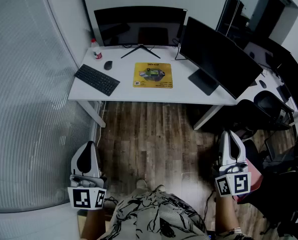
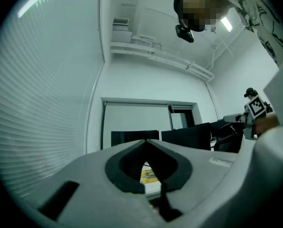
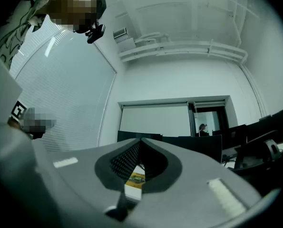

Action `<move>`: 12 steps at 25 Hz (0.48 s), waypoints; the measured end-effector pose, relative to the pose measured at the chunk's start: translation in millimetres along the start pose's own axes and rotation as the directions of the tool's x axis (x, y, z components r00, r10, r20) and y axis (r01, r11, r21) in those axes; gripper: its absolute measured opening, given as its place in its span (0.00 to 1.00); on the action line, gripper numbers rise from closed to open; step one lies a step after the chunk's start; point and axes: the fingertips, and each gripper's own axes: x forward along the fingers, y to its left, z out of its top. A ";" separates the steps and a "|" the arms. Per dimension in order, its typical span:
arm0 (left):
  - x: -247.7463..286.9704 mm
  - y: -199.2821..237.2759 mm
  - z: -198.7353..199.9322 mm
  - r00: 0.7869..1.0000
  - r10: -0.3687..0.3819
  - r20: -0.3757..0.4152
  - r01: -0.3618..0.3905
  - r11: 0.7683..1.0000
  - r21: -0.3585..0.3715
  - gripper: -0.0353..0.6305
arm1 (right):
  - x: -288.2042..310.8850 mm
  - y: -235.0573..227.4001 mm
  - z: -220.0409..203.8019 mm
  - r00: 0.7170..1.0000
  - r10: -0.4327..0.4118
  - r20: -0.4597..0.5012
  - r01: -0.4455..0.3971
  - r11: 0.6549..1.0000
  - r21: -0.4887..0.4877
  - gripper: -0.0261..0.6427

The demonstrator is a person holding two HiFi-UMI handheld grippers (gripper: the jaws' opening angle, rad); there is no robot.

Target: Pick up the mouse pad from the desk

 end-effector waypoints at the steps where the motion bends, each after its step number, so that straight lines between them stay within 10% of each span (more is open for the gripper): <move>1: 0.3 -0.8 0.3 1.000 -0.009 -0.002 0.009 1.000 0.000 0.06 | 0.6 1.4 0.5 1.000 0.002 -0.002 -0.002 1.000 0.000 0.05; 12: -4.7 -2.9 -1.9 1.000 -0.008 -0.013 0.008 1.000 -0.025 0.06 | -5.0 7.6 5.3 0.999 0.025 0.032 -0.027 0.998 0.049 0.05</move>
